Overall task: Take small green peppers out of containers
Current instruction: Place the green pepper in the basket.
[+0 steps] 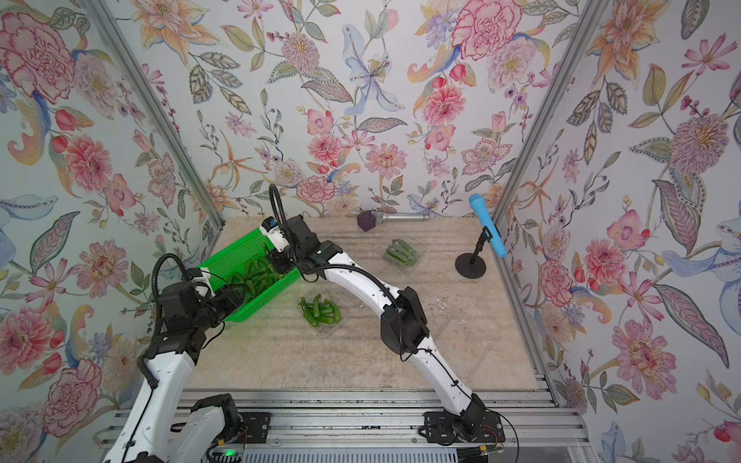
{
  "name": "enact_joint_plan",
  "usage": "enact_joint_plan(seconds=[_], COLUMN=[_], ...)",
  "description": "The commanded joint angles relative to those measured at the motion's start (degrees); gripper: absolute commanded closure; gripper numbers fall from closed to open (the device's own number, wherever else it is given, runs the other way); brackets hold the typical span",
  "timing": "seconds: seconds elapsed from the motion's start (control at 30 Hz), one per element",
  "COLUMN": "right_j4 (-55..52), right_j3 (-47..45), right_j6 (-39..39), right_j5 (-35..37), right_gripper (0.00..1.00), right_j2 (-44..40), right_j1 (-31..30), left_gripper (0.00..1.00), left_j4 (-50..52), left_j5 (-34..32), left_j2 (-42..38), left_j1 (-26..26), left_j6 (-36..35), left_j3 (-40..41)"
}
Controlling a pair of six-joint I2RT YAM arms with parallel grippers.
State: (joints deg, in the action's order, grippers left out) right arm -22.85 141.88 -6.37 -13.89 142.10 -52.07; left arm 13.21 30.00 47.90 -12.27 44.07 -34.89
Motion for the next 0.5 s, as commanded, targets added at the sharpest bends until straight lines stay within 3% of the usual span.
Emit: enact_joint_plan(seconds=[0.0, 0.17, 0.47], right_j4=[6.99, 13.33, 19.14], right_j3=[4.63, 4.8, 12.84], right_j6=[-5.47, -8.85, -12.41], right_j5=[-2.6, -2.79, -0.9], right_gripper=[0.96, 0.87, 0.86], right_j2=[2.74, 6.31, 16.45], right_j1=[-0.35, -0.56, -1.78], left_gripper=[0.58, 0.57, 0.57], left_j4=[2.72, 1.8, 3.31], left_j5=[3.33, 6.2, 8.74], left_j2=[-2.02, -3.06, -4.21], left_j1=[-0.82, -0.83, -0.87], left_j6=[-1.6, -1.3, -3.2], left_j3=[2.33, 3.84, 2.78])
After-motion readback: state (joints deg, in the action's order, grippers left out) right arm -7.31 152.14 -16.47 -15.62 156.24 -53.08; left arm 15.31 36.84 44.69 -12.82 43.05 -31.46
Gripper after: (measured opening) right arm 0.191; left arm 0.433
